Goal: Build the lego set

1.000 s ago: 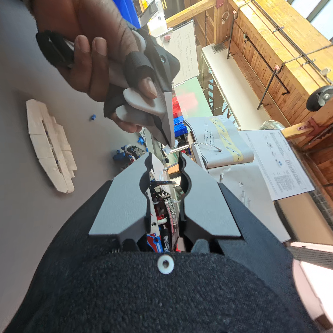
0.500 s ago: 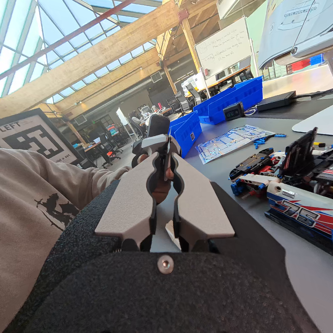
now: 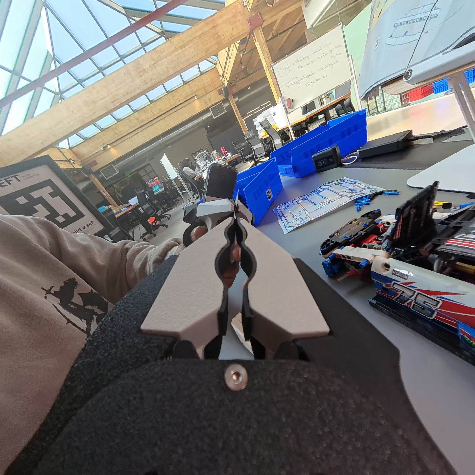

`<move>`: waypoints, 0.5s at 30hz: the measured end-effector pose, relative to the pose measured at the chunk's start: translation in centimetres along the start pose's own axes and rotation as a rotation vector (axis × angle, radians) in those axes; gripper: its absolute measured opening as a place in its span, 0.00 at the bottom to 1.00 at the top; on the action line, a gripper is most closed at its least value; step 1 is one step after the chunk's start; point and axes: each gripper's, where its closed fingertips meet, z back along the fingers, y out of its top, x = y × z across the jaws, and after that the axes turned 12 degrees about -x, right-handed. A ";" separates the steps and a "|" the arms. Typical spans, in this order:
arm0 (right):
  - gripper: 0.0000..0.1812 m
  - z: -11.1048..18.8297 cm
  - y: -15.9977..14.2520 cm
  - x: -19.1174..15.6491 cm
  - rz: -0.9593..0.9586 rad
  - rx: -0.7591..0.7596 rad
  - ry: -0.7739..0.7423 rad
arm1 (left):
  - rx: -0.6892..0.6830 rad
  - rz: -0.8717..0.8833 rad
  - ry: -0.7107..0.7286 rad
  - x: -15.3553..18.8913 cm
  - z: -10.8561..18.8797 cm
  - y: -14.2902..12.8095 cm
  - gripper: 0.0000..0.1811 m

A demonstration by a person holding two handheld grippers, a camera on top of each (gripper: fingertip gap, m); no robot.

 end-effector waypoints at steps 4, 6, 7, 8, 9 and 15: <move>0.00 0.2 -0.1 -0.2 0.009 -0.030 0.028 | -0.080 -0.038 -0.007 0.3 -0.2 -0.4 0.08; 0.00 0.4 -0.1 -0.4 0.028 -0.041 0.038 | -0.200 -0.116 -0.014 1.1 -0.3 -1.3 0.17; 0.00 0.6 0.2 -0.7 0.034 -0.036 0.059 | -0.268 -0.171 0.015 1.1 -0.2 -1.8 0.24; 0.00 0.9 0.4 -1.0 0.038 -0.033 0.079 | -0.346 -0.243 0.063 0.8 0.0 -2.4 0.29; 0.00 1.1 0.6 -1.0 0.042 -0.038 0.087 | -0.431 -0.318 0.104 0.4 0.5 -3.1 0.30; 0.00 1.2 -1.0 -0.7 0.007 -0.261 0.115 | -0.938 -0.547 0.396 -4.5 6.4 -8.3 0.35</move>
